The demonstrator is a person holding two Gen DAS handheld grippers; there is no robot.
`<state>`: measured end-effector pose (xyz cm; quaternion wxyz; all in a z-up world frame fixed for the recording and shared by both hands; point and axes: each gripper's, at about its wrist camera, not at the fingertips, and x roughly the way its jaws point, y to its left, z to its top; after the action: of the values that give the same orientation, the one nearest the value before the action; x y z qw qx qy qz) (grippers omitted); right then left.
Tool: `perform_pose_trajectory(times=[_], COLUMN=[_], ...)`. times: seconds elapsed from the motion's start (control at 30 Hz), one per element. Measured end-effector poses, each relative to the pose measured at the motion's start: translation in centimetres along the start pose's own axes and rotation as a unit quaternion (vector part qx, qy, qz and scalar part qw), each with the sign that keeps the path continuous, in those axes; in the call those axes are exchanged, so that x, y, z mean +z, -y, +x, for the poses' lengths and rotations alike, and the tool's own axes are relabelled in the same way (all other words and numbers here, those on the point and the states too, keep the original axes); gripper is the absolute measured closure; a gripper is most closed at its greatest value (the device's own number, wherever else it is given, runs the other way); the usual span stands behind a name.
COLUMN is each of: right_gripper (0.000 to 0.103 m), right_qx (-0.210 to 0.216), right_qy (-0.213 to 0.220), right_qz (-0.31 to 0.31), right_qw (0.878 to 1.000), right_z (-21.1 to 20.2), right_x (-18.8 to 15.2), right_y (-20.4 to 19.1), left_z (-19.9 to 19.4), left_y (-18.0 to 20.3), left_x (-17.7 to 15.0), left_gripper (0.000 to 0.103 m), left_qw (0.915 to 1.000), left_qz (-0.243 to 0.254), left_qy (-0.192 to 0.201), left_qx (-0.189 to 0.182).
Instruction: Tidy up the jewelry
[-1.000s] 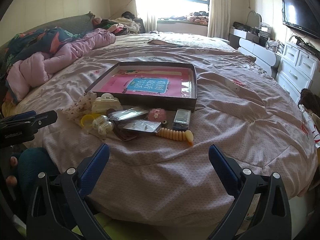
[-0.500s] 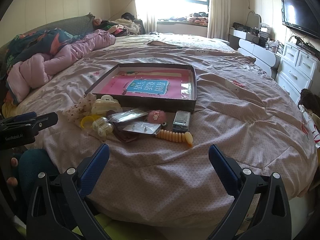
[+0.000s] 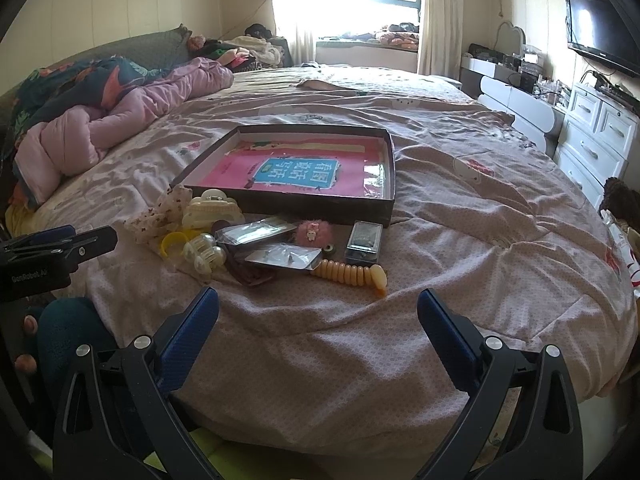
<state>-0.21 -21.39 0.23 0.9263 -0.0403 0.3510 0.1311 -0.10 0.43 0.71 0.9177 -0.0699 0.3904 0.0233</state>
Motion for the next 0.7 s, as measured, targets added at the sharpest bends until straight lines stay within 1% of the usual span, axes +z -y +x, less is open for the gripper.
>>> perform_pose_trajectory(times=[0.17,0.4,0.57,0.7], right_gripper=[0.006,0.006,0.006,0.006], right_qx=[0.007,0.015,0.021,0.019], right_qy=[-0.003,-0.014,-0.023,-0.026], right_qz=[-0.006,-0.020,-0.019,-0.016], right_qw=[1.000,1.000,0.999,0.999], right_z=[0.5,2.1,3.5,4.6], right_x=[0.3,0.6,1.1,1.8], right_y=[0.3,0.0,0.1,0.7], left_z=[0.6,1.1,1.6,2.4], left_y=[-0.4,-2.4,-3.9,-4.6], left_x=[-0.1,0.2,0.6,1.0], left_gripper=[0.010,0.010,0.010,0.010], left_qw=[1.0000,0.9995,0.9989,0.9986], left_qz=[-0.009,-0.028,-0.039,-0.034], left_qy=[-0.004,-0.006,-0.010,-0.016], left_qx=[0.001,0.011,0.025,0.038])
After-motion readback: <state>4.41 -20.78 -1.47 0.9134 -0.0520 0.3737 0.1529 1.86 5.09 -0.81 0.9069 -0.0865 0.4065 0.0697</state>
